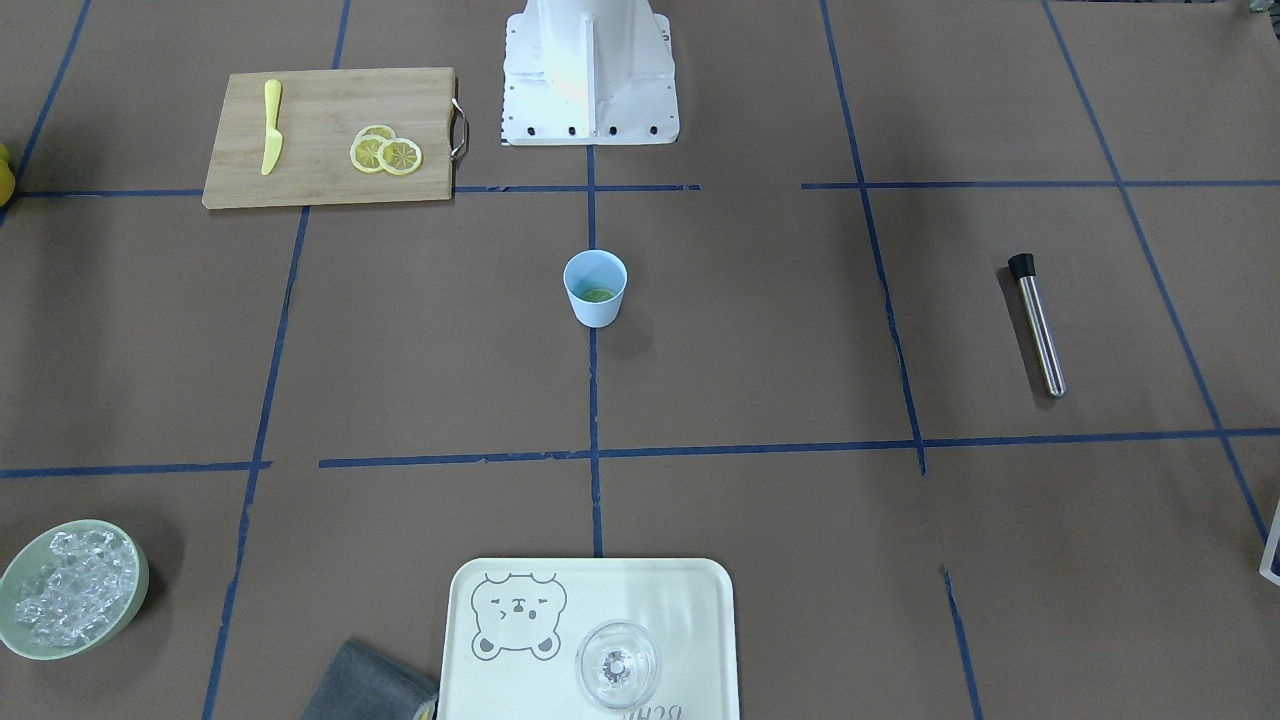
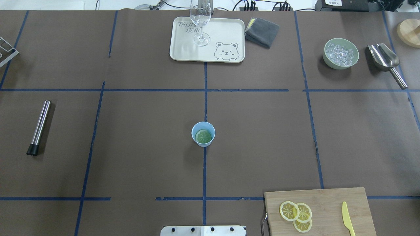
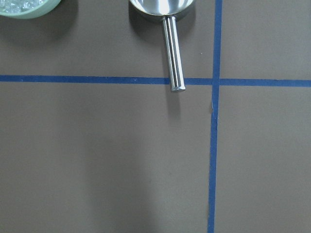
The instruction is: Squeeze lemon into cup
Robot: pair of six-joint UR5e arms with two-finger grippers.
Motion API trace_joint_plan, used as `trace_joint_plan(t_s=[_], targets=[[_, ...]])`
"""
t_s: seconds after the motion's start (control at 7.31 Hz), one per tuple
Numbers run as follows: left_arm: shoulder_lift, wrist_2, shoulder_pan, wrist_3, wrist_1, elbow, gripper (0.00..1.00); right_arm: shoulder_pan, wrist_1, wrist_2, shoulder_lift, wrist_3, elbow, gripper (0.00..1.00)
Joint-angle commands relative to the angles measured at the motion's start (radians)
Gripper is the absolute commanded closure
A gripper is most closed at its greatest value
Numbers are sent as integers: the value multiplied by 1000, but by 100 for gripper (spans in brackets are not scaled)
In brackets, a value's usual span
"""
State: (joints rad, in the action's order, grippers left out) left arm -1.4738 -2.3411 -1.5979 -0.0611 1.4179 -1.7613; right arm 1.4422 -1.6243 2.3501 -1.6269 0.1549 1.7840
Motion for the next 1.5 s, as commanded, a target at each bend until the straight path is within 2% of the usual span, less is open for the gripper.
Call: trace_joint_plan(t_s=[0.0, 1.37], targets=[[3, -1, 1, -2, 0, -6, 0, 0, 0, 0, -1, 0, 0, 0], [-3, -3, 1, -2, 9, -1, 0, 0, 0, -3, -16, 18, -5, 0]])
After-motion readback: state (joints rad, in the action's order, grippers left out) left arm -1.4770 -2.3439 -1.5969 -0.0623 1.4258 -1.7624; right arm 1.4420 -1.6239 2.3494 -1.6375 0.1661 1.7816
